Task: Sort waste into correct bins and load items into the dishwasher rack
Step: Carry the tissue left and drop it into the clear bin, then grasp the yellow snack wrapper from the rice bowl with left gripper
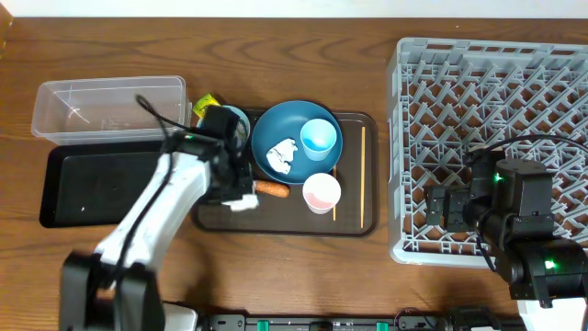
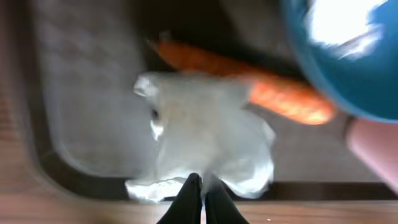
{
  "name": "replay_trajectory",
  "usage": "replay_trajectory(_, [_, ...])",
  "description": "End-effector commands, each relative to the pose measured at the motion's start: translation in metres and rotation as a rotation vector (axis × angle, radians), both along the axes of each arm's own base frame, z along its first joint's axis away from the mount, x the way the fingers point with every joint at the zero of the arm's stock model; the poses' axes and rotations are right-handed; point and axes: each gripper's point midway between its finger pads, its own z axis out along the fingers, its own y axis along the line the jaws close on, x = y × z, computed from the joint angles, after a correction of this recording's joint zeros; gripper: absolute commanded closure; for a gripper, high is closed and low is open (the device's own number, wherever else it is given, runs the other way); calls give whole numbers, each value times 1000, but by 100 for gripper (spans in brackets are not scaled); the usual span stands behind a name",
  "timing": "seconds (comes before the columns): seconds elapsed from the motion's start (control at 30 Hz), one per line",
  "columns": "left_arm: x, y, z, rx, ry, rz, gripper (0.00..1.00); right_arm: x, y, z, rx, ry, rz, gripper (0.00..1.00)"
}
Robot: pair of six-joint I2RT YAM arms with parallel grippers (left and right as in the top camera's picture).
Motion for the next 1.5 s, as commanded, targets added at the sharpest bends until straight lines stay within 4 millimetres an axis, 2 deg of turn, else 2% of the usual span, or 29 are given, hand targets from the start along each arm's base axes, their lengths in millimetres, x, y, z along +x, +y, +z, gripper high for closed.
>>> replay_trajectory(0.0, [29, 31, 66, 81, -248, 77, 94, 2, 0, 9, -9, -26, 8, 1])
replay_trajectory(0.03, [35, 45, 83, 110, -317, 116, 94, 2, 0, 9, -9, -26, 8, 1])
replay_trajectory(0.13, [50, 76, 114, 169, -469, 216, 94, 2, 0, 9, -9, -25, 8, 1])
replay_trajectory(0.27, [72, 114, 132, 229, -581, 335, 94, 2, 0, 9, -9, -26, 8, 1])
replay_trajectory(0.4, [102, 142, 127, 243, -631, 415, 94, 2, 0, 9, -9, -25, 8, 1])
replay_trajectory(0.53, [135, 167, 109, 257, -663, 472, 94, 2, 0, 9, -9, -25, 8, 1])
replay_trajectory(0.7, [153, 182, 81, 268, -641, 498, 94, 2, 0, 9, -9, -25, 8, 1])
replay_trajectory(0.73, [155, 183, 77, 269, -636, 499, 89, 2, 0, 9, -9, -24, 8, 1])
replay_trajectory(0.77, [156, 184, 74, 270, -631, 499, 73, 2, 0, 9, -9, -24, 8, 1])
replay_trajectory(0.83, [157, 184, 74, 270, -632, 499, 61, 2, 0, 9, -9, -24, 8, 1])
replay_trajectory(0.87, [157, 184, 77, 268, -638, 499, 53, 2, 0, 9, -9, -25, 8, 1])
replay_trajectory(0.9, [157, 182, 79, 263, -644, 490, 50, 2, 0, 9, -9, -25, 8, 1])
replay_trajectory(1.0, [156, 164, 94, 202, -669, 433, 50, 2, 0, 9, -9, -24, 8, 1])
replay_trajectory(1.13, [142, 116, 103, 50, -638, 317, 50, 2, 0, 9, -9, -25, 8, 1])
replay_trajectory(1.23, [125, 77, 87, -36, -530, 255, 50, 2, 0, 9, -9, -25, 8, 1])
replay_trajectory(1.33, [115, 53, 64, -56, -429, 240, 50, 2, 0, 9, -9, -25, 8, 1])
replay_trajectory(1.47, [114, 30, 33, -84, -328, 273, 50, 2, 0, 9, -9, -25, 8, 1])
